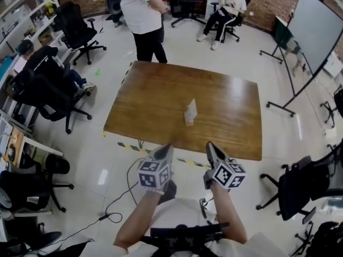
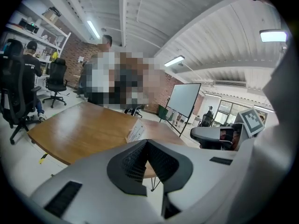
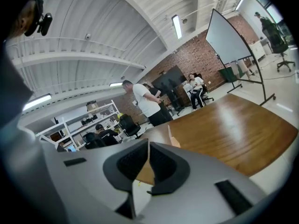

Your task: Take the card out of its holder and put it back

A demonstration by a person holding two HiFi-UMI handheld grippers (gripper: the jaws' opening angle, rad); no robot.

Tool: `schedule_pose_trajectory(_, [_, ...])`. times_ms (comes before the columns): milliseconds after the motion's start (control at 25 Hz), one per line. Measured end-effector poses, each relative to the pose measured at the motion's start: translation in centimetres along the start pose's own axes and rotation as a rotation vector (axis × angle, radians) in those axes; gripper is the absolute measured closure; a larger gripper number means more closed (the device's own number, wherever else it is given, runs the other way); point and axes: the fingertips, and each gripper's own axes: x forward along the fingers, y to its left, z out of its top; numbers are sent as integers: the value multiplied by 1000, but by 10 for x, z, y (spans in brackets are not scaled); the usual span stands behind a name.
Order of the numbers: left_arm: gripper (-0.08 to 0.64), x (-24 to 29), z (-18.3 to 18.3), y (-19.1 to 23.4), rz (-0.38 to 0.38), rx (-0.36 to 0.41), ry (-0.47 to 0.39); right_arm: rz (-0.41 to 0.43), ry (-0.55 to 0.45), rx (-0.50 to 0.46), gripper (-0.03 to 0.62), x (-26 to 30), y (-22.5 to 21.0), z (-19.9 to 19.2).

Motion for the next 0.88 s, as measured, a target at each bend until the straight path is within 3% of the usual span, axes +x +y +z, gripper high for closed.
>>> schedule_pose_trajectory(480, [569, 59, 39, 35, -36, -13, 25, -67, -3, -44, 548, 69, -16, 32])
schedule_pose_trajectory(760, [569, 87, 46, 51, -67, -14, 48, -123, 42, -85, 420, 112, -29, 28])
schedule_pose_trajectory(880, [569, 99, 45, 59, -80, -4, 73, -146, 51, -96, 413, 130, -34, 24])
